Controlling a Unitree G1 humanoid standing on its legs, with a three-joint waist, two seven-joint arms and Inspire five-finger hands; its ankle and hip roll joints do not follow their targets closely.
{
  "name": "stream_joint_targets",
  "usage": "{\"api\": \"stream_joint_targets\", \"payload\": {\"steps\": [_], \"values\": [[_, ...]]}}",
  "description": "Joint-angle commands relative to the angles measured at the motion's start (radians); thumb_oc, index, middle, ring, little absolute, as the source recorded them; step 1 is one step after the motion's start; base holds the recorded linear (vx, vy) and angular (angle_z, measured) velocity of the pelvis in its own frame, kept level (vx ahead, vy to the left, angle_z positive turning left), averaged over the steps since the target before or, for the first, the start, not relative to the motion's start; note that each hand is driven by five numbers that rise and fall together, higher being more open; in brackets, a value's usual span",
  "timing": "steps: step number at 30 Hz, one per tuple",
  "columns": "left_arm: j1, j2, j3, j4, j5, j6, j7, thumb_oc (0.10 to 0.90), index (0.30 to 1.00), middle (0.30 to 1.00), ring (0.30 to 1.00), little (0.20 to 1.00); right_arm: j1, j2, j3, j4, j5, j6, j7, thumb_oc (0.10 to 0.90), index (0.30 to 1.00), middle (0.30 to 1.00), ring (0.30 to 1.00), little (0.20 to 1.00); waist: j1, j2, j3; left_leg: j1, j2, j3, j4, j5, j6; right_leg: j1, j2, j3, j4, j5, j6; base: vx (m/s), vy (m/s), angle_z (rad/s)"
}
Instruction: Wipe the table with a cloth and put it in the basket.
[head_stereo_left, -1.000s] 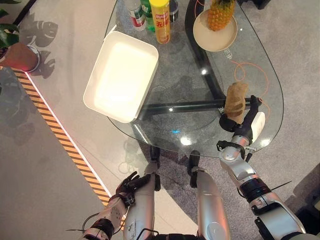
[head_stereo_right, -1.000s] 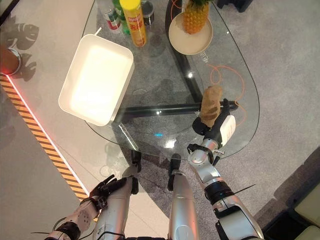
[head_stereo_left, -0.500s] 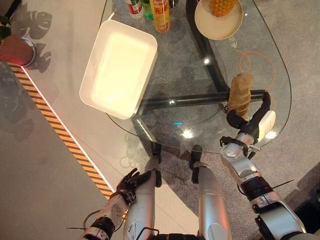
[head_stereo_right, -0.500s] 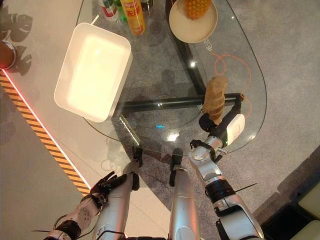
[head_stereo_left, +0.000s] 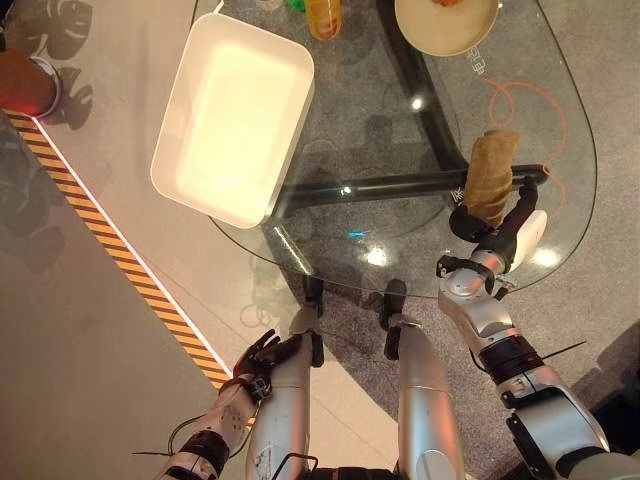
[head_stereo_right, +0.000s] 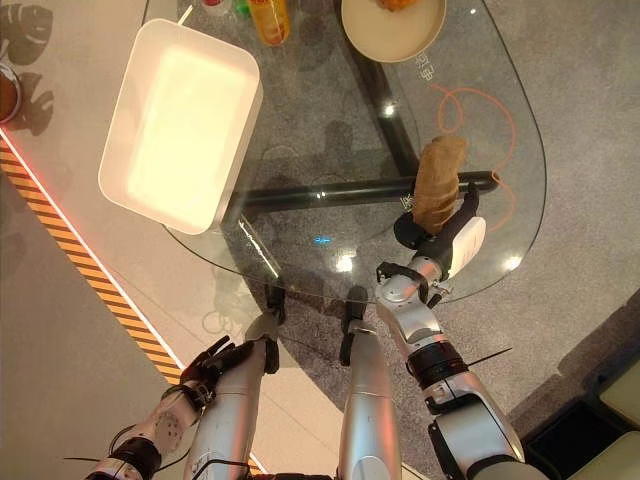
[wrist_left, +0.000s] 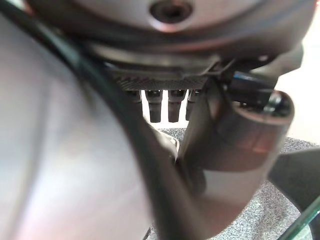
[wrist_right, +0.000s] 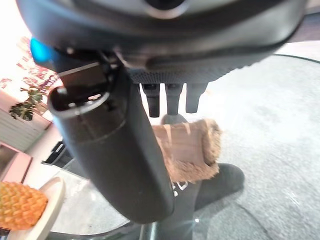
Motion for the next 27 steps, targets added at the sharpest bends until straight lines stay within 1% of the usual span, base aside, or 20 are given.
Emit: {"api": "stream_joint_targets", "payload": {"steps": [1,4,10,18,19,20,21,22,23,24,25,27], "values": [[0.061,-0.057,-0.077,-0.008,-0.018,0.014,0.009,0.8,0.9,0.9,0.9,0.9,-0.025,-0.065,-0.009,-0.067,-0.003,-0.044,-0.038,0.8,0.9,0.9,0.9,0.9,-0.011,0.017,-0.012,-0.037,-0.063,0.05,0.169,-0.182,0.016,0.0,0.049,-0.036,-0.187,0.148,0.012,0.0,0.0,0.0],[0.06,-0.054,-0.08,-0.017,-0.021,0.014,0.017,0.8,0.9,0.9,0.9,0.9,-0.035,-0.065,-0.014,-0.062,0.017,-0.036,-0.044,0.8,0.9,0.9,0.9,0.9,-0.009,0.018,-0.012,-0.055,-0.064,0.046,0.176,-0.181,0.015,-0.018,0.049,-0.037,-0.181,0.152,0.013,0.0,0.0,0.0],[0.054,-0.05,-0.092,-0.043,-0.031,0.01,0.023,0.8,0.9,0.9,0.9,0.9,-0.071,-0.082,-0.018,-0.034,0.056,0.0,-0.053,0.8,0.9,0.9,0.9,0.9,-0.003,0.022,-0.012,-0.097,-0.065,0.037,0.18,-0.177,0.014,-0.06,0.049,-0.038,-0.182,0.164,0.013,0.0,0.0,0.0],[0.053,-0.052,-0.106,-0.071,-0.042,0.008,0.036,0.8,0.9,0.9,0.9,0.9,-0.089,-0.082,-0.014,-0.034,0.055,0.013,-0.066,0.8,0.9,0.9,0.9,0.9,-0.001,0.029,-0.012,-0.13,-0.07,0.038,0.187,-0.176,0.018,-0.094,0.05,-0.032,-0.182,0.172,0.012,0.0,0.004,0.0],[0.052,-0.053,-0.106,-0.071,-0.045,0.007,0.036,0.8,0.9,0.9,0.9,0.9,-0.093,-0.082,-0.014,-0.035,0.052,0.015,-0.067,0.561,0.695,0.695,0.695,0.661,-0.001,0.031,-0.012,-0.134,-0.071,0.038,0.188,-0.176,0.018,-0.098,0.051,-0.03,-0.181,0.172,0.012,0.01,0.036,0.0],[0.051,-0.055,-0.106,-0.069,-0.047,0.006,0.037,0.8,0.9,0.9,0.9,0.9,-0.094,-0.082,-0.013,-0.036,0.051,0.017,-0.068,0.504,0.646,0.646,0.646,0.604,-0.001,0.031,-0.012,-0.136,-0.072,0.038,0.189,-0.175,0.018,-0.1,0.051,-0.03,-0.181,0.172,0.012,0.01,0.04,-0.01],[0.049,-0.056,-0.105,-0.071,-0.05,0.008,0.04,0.8,0.9,0.9,0.9,0.9,-0.097,-0.082,-0.014,-0.036,0.048,0.019,-0.068,0.421,0.575,0.575,0.575,0.521,-0.001,0.032,-0.012,-0.139,-0.072,0.037,0.191,-0.175,0.018,-0.103,0.05,-0.029,-0.179,0.172,0.013,0.01,0.031,-0.02],[0.049,-0.057,-0.104,-0.069,-0.05,0.008,0.039,0.8,0.9,0.9,0.9,0.9,-0.1,-0.083,-0.013,-0.036,0.048,0.019,-0.07,0.358,0.521,0.521,0.521,0.458,-0.001,0.032,-0.012,-0.143,-0.071,0.037,0.193,-0.175,0.018,-0.106,0.049,-0.028,-0.178,0.173,0.013,0.0,0.0,0.0],[0.048,-0.057,-0.102,-0.07,-0.051,0.011,0.042,0.8,0.9,0.9,0.9,0.9,-0.102,-0.084,-0.014,-0.038,0.045,0.022,-0.073,0.21,0.394,0.394,0.394,0.31,-0.001,0.033,-0.012,-0.145,-0.071,0.037,0.194,-0.175,0.017,-0.109,0.049,-0.028,-0.178,0.174,0.014,0.0,0.0,0.0],[0.047,-0.057,-0.102,-0.071,-0.052,0.011,0.043,0.8,0.9,0.9,0.9,0.9,-0.103,-0.084,-0.014,-0.037,0.044,0.021,-0.074,0.169,0.359,0.359,0.359,0.269,-0.001,0.033,-0.012,-0.147,-0.071,0.037,0.194,-0.175,0.017,-0.111,0.049,-0.027,-0.178,0.174,0.014,0.0,0.0,0.0],[0.045,-0.057,-0.101,-0.069,-0.055,0.014,0.042,0.8,0.9,0.9,0.9,0.9,-0.105,-0.089,-0.015,-0.036,0.043,0.017,-0.076,0.1,0.3,0.3,0.3,0.2,-0.001,0.035,-0.012,-0.151,-0.071,0.036,0.197,-0.176,0.018,-0.116,0.049,-0.025,-0.175,0.175,0.015,0.0,0.0,0.0],[0.046,-0.056,-0.1,-0.067,-0.055,0.017,0.042,0.8,0.9,0.9,0.9,0.9,-0.109,-0.098,-0.018,-0.034,0.046,0.014,-0.076,0.1,0.3,0.3,0.3,0.2,0.0,0.035,-0.012,-0.154,-0.071,0.034,0.198,-0.177,0.017,-0.119,0.048,-0.024,-0.174,0.175,0.016,0.0,0.0,0.0]]}}
